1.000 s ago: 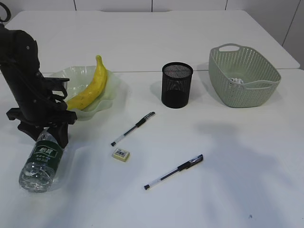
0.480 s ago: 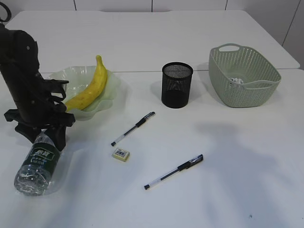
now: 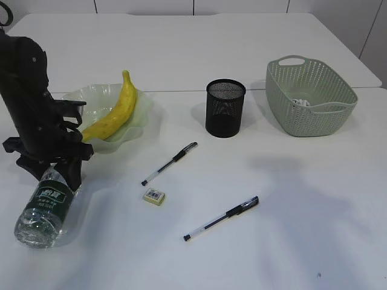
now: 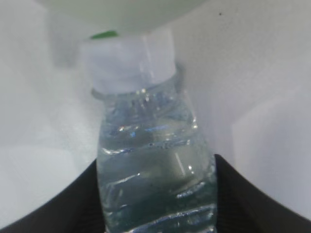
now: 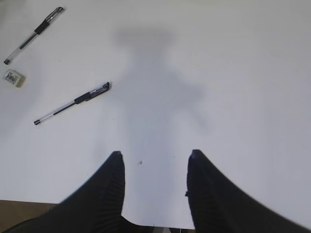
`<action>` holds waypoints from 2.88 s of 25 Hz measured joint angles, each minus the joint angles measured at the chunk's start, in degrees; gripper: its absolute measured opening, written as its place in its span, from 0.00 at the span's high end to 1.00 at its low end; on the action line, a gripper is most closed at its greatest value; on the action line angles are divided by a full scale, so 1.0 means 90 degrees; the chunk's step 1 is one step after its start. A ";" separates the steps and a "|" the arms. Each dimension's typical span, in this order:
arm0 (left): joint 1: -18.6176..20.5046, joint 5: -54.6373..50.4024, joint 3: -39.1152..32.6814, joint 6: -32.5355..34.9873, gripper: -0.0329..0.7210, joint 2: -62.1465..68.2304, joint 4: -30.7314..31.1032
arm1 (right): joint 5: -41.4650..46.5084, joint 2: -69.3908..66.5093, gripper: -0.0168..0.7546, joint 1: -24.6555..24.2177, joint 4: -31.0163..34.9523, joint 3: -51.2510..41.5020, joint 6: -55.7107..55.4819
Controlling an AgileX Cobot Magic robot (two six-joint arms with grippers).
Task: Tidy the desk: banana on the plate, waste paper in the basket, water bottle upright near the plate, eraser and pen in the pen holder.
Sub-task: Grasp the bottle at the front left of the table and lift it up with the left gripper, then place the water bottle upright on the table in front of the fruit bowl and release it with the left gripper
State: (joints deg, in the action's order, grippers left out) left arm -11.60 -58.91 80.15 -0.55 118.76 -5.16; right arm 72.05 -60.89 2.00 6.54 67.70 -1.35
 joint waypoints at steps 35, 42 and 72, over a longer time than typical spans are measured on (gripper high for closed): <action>0.0000 -0.0221 -0.0111 -0.0321 0.44 -0.1589 -0.0029 | -0.0022 0.0122 0.57 0.0000 0.0011 0.0000 0.0000; 0.0000 0.0460 -0.1206 -0.0331 0.45 -0.2488 -0.0029 | -0.0022 0.0122 0.57 0.0000 0.0011 0.0000 0.0000; 0.0000 0.6511 -0.5035 -0.0335 0.45 -0.4684 0.0100 | -0.0009 0.0122 0.57 0.0000 0.0011 0.0000 0.0003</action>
State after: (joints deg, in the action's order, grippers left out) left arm -11.60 -0.31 34.84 -3.57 76.60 -4.26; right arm 71.97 -59.78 2.00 6.63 67.70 -1.32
